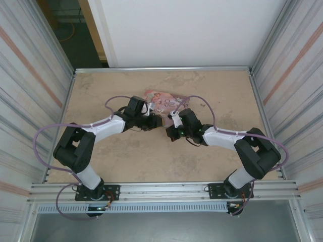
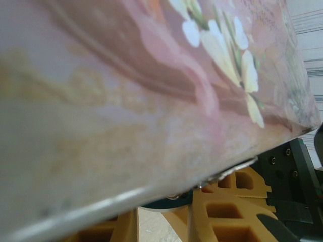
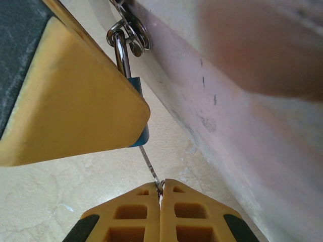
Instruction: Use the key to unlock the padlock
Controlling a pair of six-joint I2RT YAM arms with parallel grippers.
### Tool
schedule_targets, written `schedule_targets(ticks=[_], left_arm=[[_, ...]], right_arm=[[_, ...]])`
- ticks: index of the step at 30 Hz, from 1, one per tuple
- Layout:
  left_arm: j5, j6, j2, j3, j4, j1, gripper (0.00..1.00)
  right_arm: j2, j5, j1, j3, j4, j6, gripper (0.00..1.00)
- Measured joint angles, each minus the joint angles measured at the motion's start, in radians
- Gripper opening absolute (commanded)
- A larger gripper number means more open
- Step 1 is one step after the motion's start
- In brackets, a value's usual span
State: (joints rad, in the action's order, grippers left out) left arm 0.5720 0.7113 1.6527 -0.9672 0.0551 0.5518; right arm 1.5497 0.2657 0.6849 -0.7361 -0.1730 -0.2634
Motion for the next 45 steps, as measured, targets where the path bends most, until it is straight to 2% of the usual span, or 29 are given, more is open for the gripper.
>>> schedule_targets(ticks=[25,45], left_arm=[[-0.01,0.0,0.0,0.0,-0.008,0.0,0.11],[-0.063,0.01,0.003,0.0,-0.029,-0.001,0.11]], right_arm=[[0.002,0.05,-0.011,0.0,-0.021,-0.044,0.0],[0.047,0.063,-0.015,-0.017,-0.08,-0.076,0.0]])
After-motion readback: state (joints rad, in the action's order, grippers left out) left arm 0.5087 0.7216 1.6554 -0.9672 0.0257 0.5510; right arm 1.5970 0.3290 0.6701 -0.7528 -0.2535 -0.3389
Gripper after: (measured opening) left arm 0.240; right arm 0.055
